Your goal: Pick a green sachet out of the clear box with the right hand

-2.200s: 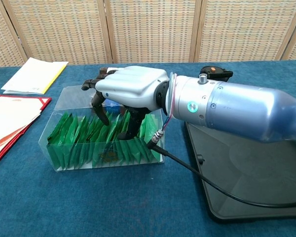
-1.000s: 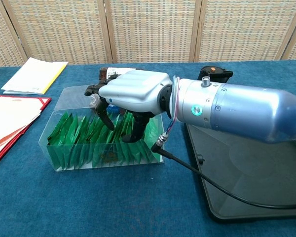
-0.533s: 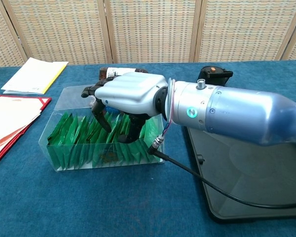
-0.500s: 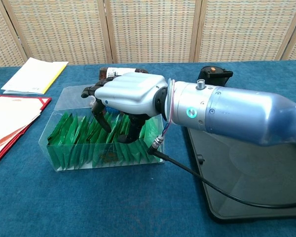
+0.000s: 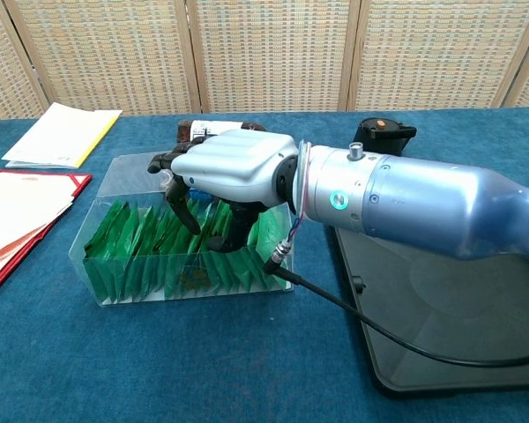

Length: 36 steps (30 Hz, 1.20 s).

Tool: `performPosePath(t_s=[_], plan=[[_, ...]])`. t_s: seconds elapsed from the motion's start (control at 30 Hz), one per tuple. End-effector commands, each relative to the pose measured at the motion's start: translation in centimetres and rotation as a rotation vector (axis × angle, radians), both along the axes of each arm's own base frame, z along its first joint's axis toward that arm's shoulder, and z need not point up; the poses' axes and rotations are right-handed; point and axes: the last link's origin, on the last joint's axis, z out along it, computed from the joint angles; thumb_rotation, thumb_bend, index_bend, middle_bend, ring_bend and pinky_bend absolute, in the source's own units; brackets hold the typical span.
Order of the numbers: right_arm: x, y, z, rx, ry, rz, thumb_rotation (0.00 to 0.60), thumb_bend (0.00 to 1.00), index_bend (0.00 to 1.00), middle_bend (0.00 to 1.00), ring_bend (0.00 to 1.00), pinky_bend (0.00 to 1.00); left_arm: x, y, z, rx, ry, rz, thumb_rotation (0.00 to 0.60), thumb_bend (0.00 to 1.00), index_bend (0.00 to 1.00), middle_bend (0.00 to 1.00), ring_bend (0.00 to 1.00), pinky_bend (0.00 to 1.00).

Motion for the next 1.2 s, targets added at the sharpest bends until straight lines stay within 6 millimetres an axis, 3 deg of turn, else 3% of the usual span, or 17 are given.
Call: performPosePath(t_s=[0.03,0.7,1.2], plan=[[0.00,0.03,-0.04,0.001,0.000,0.001,0.600,0.52,0.56,0.12,0.00,0.09,-0.01,-0.02,0.00,0.000,0.000,0.000,0.600,0.05,0.00,0.00,0.00,0.00],[0.08,0.07,-0.42,0.004,0.003,0.002,0.600,0.56,0.57,0.13,0.00,0.10,-0.02,-0.01,0.08,0.001,-0.003,-0.001,0.600,0.05,0.00,0.00,0.00,0.00],[-0.04,-0.11,-0.55,-0.008,-0.003,0.003,0.600,0.56,0.63,0.15,0.00,0.12,-0.04,-0.02,0.11,0.001,-0.004,0.000,0.600,0.05,0.00,0.00,0.00,0.00]])
